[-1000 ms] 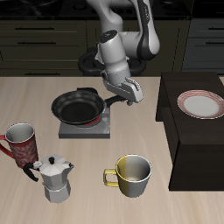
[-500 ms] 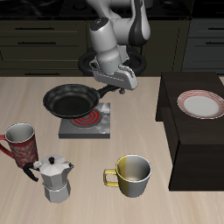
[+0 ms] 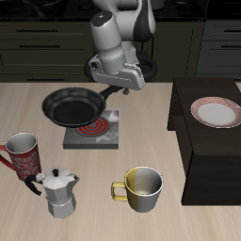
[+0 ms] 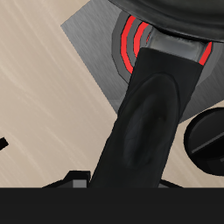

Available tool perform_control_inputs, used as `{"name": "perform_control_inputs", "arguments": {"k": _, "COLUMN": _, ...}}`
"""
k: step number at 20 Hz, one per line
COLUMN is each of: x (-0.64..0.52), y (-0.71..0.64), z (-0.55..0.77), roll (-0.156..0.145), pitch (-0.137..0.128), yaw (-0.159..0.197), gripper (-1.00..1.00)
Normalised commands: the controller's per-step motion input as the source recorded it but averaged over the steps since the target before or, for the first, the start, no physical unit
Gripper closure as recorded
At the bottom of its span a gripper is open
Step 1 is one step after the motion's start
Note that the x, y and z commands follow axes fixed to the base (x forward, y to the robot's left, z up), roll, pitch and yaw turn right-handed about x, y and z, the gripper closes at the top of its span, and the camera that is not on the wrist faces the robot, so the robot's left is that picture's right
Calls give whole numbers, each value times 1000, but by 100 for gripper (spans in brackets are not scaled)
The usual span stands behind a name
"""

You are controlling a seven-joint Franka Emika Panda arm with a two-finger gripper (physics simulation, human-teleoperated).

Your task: Place the frying pan on the top layer of the shelf

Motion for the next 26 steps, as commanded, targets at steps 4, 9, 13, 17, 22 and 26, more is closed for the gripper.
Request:
{"name": "perform_control_inputs", "arguments": {"k": 4, "x": 141, "y": -167, "z": 201, "roll": -42, "pitch": 2, "yaw": 173, "gripper": 100}}
{"name": "perform_control_inputs", "arguments": {"k": 9, "x": 93, "y": -96, "z": 63, "roll": -13, "pitch": 23, "yaw": 136, "gripper": 100}}
{"name": "perform_control_inputs", "arguments": {"k": 13, "x": 40, "y": -124, "z": -25, "roll": -32, "pitch": 20, "yaw": 129, "gripper": 100}}
{"name": "perform_control_inputs", "arguments": {"k": 17, "x": -37, "y": -21, "z": 28, "roll": -9, "pitch": 2, "yaw": 79, "gripper": 100}}
{"name": "perform_control_inputs", "arguments": {"k": 22, "x": 11, "y": -99, "z": 160, "roll": -31, "pitch": -18, "yaw": 121, "gripper": 100}}
{"name": "perform_control_inputs", "arguments": {"k": 26, "x": 15, "y": -87, "z": 145, "roll": -10, "pitch": -7, "yaw": 161, "gripper": 100}}
